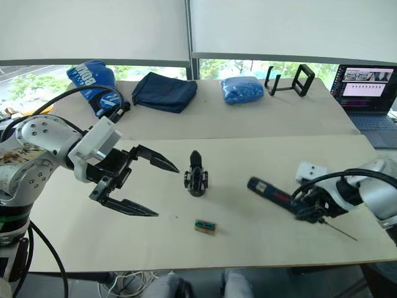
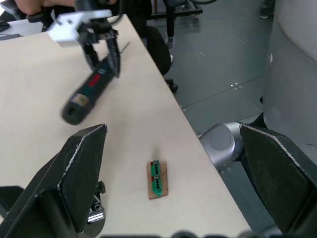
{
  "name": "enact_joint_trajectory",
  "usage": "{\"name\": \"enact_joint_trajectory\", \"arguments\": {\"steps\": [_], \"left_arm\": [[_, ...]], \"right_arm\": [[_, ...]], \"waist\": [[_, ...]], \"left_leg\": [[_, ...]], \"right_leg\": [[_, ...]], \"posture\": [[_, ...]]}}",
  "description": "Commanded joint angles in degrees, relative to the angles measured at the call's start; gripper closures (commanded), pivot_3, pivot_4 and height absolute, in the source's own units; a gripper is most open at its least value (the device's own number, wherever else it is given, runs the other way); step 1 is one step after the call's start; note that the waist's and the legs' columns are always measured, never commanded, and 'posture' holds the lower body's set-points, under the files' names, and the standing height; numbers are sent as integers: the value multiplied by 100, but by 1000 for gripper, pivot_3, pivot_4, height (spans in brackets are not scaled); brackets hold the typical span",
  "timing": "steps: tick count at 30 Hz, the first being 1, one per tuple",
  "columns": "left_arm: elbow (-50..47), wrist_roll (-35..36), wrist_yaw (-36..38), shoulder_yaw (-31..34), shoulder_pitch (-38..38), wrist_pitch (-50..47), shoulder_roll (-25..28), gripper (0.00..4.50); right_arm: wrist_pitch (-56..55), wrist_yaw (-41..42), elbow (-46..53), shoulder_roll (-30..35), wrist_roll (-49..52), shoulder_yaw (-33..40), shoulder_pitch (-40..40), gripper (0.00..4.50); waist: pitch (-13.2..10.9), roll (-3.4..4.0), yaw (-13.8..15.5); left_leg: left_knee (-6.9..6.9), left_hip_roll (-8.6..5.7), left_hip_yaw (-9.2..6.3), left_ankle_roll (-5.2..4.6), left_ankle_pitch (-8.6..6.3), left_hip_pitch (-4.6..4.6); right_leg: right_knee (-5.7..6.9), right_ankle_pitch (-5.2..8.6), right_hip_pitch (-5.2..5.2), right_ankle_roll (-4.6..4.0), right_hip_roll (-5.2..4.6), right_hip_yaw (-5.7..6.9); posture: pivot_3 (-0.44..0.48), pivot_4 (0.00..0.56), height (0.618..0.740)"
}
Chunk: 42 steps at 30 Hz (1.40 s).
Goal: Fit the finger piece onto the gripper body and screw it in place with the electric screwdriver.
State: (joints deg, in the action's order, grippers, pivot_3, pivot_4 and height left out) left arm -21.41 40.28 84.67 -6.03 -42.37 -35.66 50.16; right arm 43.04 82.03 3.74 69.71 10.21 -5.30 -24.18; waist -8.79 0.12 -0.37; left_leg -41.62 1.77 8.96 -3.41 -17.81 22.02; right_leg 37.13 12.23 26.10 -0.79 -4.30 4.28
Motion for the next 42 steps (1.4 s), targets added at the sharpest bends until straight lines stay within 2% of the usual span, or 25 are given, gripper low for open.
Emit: {"name": "enact_joint_trajectory", "arguments": {"steps": [1,5,8,10,11,14,17,21,24,27,32,36,42], "left_arm": [[150,-188,86,-123,18,262,-108,0],[392,-298,-19,-246,57,537,-532,0],[459,-306,-102,-335,168,548,-787,0],[557,-447,-24,-459,343,719,-894,0],[591,-462,-25,-534,471,721,-958,0],[762,-674,42,-690,791,1021,-1096,0],[1028,-1158,285,-873,1161,1967,-1209,0],[1686,-1477,579,-1003,1475,2817,-1431,0],[2246,-1901,665,-1398,1500,3193,-1557,0],[2592,-2190,657,-1441,1505,3544,-1613,0],[2571,-2360,494,-1384,1461,3546,-1551,0],[2607,-2447,87,-1446,1407,3304,-1842,0],[2865,-2663,-176,-1410,1520,3601,-1938,0]], "right_arm": [[61,-370,725,-196,752,1731,212,2603],[883,-1153,1801,-1044,1660,3527,590,2603],[1598,-2180,2810,-2040,2394,4592,621,2603],[1904,-2899,3666,-2868,2859,5026,916,2603],[1676,-3327,4137,-3496,2955,5028,1196,2603],[1005,-4145,4991,-4703,2980,4727,1786,2603],[403,-4652,5527,-5394,2916,4004,2398,2603],[-995,-4904,5626,-5442,2294,2393,3373,2603],[-1536,-4797,5595,-5489,2076,1863,3683,2603],[-1958,-4641,5406,-5407,1888,1415,3758,2603],[-2512,-4503,5164,-5296,1734,959,3776,2603],[-2984,-4291,4911,-5241,1694,727,3961,2603],[-3244,-4320,4775,-5228,1720,507,4039,2603]], "waist": [[0,0,8],[1,-6,89],[1,-9,110],[4,-12,109],[10,-22,108],[16,-28,96],[18,-20,69],[20,-21,5],[20,-22,-31],[19,-29,-30],[21,-34,-32],[21,-36,-18],[21,-42,-14]], "left_leg": [[0,1,1,0,0,0],[0,3,1,0,0,2],[-3,-1,0,-2,-1,6],[-4,-3,-4,-2,-1,6],[6,-5,-6,-2,-1,3],[20,-1,-11,3,1,-8],[27,-15,20,2,1,-16],[59,-16,44,3,1,-61],[60,-16,49,4,2,-66],[61,-17,49,3,2,-72],[62,-10,47,3,1,-72],[61,-10,46,0,0,-71],[60,-9,45,-4,-2,-72]], "right_leg": [[0,-4,0,-7,1,0],[-2,-6,-2,-9,3,0],[-2,-8,-2,-10,0,-1],[1,-8,-1,-11,-1,-4],[-2,-8,-3,-12,2,-6],[-3,-6,-8,-11,25,-14],[6,-7,4,-11,20,-42],[-1,-4,-16,-12,23,-58],[-2,0,-17,-7,24,-63],[-4,0,-23,-7,25,-65],[-5,-1,-23,-14,29,-65],[-6,-1,-23,-13,27,-65],[-7,-2,-25,-15,27,-65]], "posture": [[0,150,740],[0,150,740],[0,150,740],[0,150,740],[0,150,740],[0,150,740],[0,150,740],[0,150,740],[0,150,740],[0,150,740],[0,150,740],[0,150,740],[0,150,740]]}}
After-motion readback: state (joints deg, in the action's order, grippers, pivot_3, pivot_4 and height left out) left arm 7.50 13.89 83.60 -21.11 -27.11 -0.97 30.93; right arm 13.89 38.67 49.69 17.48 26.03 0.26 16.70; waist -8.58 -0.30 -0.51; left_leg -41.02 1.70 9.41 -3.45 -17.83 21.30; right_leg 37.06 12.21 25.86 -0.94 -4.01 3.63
